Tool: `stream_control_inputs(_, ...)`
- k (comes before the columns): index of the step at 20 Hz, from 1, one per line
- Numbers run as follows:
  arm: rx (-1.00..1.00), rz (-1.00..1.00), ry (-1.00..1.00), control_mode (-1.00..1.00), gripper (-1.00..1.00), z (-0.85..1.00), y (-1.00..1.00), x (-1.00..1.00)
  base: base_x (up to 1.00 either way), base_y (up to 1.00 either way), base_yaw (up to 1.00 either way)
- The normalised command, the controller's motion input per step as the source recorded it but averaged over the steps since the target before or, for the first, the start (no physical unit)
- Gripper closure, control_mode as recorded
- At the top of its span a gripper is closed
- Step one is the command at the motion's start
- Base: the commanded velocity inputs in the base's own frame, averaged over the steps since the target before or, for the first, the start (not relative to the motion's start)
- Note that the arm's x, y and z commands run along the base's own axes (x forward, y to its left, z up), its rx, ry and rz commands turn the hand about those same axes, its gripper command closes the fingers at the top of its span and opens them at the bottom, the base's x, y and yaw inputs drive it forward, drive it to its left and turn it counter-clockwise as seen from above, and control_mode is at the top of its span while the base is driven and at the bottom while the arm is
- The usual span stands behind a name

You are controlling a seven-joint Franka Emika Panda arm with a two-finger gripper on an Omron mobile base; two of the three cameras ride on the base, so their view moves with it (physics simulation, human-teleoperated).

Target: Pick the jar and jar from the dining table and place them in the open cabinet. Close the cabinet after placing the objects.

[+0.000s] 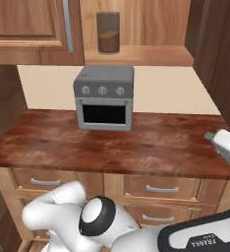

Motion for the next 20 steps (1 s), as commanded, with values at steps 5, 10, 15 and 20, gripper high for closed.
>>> stream_control_inputs(5, -0.63, 0.27, -0.67, -1.00, -1.00, -0.10, -0.01, 0.12, 0.00, 0.00, 0.00)
stream_control_inputs(10, -0.46, 0.00, -0.84, -1.00, -1.00, 0.02, -0.16, 0.49, 0.00, 0.00, 0.00)
stream_control_inputs(15, -0.33, 0.01, -0.56, -1.00, -1.00, -0.10, -0.12, -0.55, 0.00, 0.00, 0.00)
stream_control_inputs(20, -0.21, -0.13, -0.31, -1.00, -1.00, -0.07, -0.23, -0.60, 0.00, 0.00, 0.00)
